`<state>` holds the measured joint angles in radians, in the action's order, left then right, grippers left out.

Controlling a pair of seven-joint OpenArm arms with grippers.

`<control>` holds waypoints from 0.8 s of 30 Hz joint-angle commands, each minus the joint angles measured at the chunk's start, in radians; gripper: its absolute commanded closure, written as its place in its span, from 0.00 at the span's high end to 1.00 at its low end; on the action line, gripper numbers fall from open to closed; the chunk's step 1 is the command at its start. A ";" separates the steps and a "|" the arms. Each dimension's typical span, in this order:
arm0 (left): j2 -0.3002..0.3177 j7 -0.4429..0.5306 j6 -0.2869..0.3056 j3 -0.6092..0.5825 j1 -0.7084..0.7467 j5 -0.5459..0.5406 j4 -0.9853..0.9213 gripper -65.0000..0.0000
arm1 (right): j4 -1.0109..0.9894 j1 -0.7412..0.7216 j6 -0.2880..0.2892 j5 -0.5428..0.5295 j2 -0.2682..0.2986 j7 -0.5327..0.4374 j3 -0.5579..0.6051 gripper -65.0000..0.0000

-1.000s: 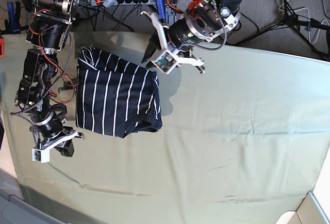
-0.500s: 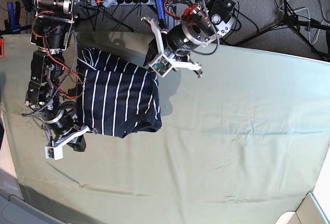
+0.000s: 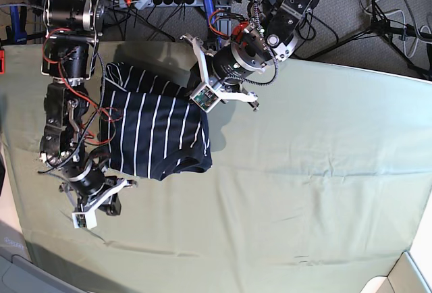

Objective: Fold the T-shirt properly
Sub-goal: 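Move the left gripper to the stack's edge and grasp it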

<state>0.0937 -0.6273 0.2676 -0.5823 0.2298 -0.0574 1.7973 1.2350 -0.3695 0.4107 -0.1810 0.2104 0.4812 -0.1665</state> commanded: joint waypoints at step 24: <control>-0.010 0.026 0.005 -0.001 -0.008 0.018 -0.032 0.13 | -0.115 -0.017 0.050 -0.029 0.011 -0.036 -0.002 0.00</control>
<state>0.0937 -0.6270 0.2676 -0.5823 0.2295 -0.0364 1.7496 1.1065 -0.3626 0.4107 -0.1947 0.2134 0.4683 -0.1665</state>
